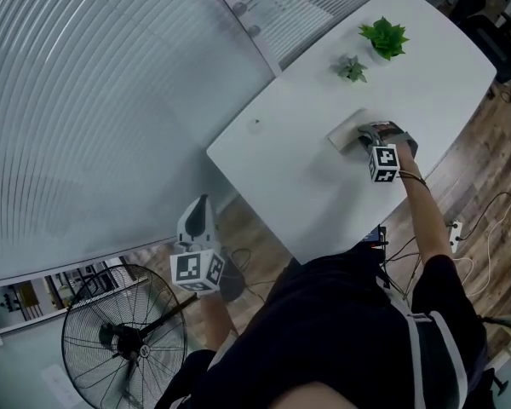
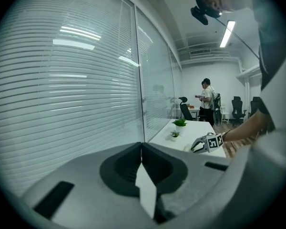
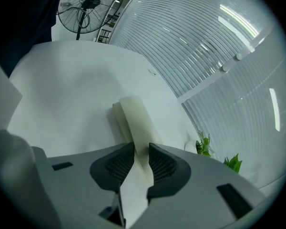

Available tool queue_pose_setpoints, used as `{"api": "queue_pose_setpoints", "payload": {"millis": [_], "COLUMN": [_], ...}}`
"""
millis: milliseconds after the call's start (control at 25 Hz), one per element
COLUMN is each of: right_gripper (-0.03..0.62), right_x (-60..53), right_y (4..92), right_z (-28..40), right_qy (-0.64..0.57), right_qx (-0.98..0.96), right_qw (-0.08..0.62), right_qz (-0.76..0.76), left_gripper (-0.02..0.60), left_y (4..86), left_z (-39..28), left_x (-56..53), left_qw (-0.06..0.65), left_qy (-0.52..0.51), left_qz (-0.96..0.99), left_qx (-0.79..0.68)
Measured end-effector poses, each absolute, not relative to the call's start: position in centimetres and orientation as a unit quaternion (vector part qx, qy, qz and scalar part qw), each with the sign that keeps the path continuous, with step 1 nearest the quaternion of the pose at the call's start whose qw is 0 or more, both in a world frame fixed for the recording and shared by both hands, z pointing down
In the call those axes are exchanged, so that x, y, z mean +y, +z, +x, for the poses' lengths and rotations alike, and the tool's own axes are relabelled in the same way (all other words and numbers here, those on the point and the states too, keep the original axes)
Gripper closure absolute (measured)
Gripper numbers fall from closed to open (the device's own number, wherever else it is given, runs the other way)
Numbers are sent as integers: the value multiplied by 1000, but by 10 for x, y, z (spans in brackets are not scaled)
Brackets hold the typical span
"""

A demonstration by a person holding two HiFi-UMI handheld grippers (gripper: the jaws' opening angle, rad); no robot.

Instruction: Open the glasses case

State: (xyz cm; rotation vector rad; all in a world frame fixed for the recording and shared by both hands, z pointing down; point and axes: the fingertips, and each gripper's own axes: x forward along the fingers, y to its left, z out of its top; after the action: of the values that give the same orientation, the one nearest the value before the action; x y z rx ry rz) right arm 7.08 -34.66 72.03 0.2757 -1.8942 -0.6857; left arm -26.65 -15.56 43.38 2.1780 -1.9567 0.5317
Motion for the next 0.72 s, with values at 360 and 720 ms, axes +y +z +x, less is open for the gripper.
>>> {"api": "queue_pose_setpoints", "payload": {"millis": [360,720], "right_gripper": [548,525], "right_x": [-369,-410], "right_y": [683,682], "right_z": [47,5], "right_qy": [-279,-223], "right_qx": [-810,-850], "right_qw": [482,434], "right_qz": [182,197], "left_gripper": [580,580], "left_y": [439,439], "left_z": [-249,-247], "left_x": [-160,-148], "left_qw": [86,95], "left_qy": [177,189], "left_qz": [743,734], "left_qx": [-640,-646]}}
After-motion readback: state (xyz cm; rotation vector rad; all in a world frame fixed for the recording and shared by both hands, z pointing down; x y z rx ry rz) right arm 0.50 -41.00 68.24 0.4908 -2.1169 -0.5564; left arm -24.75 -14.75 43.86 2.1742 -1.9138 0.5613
